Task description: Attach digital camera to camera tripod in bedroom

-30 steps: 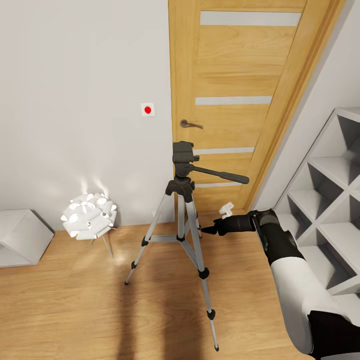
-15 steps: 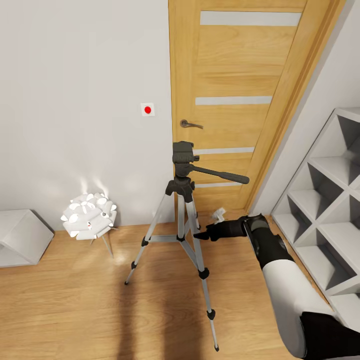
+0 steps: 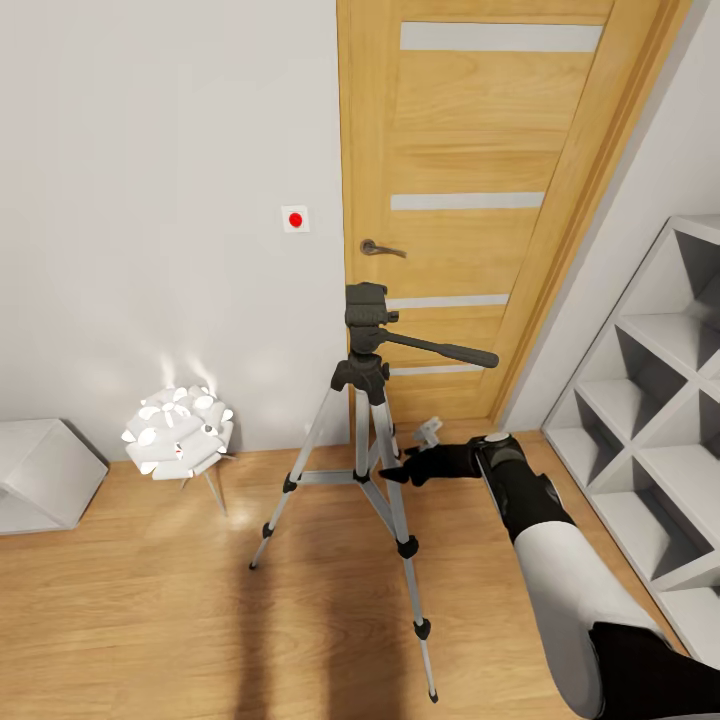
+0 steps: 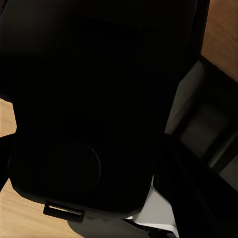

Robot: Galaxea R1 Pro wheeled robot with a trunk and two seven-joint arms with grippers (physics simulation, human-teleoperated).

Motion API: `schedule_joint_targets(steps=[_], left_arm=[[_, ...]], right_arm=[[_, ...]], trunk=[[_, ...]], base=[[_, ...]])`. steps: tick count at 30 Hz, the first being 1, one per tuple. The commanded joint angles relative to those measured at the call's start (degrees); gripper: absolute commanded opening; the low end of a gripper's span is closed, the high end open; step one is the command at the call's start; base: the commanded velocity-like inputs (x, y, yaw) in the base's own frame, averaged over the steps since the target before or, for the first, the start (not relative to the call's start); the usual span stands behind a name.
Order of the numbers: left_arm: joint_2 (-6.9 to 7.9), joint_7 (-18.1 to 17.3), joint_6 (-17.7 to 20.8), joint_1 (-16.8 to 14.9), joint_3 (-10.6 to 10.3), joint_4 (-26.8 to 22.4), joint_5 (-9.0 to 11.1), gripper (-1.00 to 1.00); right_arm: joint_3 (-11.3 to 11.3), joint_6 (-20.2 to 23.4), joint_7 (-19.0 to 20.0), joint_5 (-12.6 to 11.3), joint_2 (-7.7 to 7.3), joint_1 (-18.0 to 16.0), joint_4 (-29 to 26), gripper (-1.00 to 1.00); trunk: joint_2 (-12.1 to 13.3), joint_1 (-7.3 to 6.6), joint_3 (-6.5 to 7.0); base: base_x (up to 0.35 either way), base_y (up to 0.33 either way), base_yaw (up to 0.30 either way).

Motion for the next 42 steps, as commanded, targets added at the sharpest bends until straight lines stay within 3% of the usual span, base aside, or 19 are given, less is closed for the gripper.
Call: schedule_joint_targets(steps=[1, 42], left_arm=[[0.01, -0.3, -0.1, 0.0, -0.4, 0.0, 0.6, -1.0], [-0.13, -0.3, 0.0, 0.0, -0.5, 0.0, 0.6, -1.0]], right_arm=[[-0.3, 0.5, 0.4, 0.3, 0.08, -0.1, -0.1, 1.0], [-0.4, 0.5, 0.3, 0.4, 0.48, 0.0, -0.1, 1.0]], trunk=[[-0.1, 0.03, -0.1], [-0.1, 0.03, -0.1]], base=[[0.0, 0.0, 0.0], [0.022, 0.021, 0.0]])
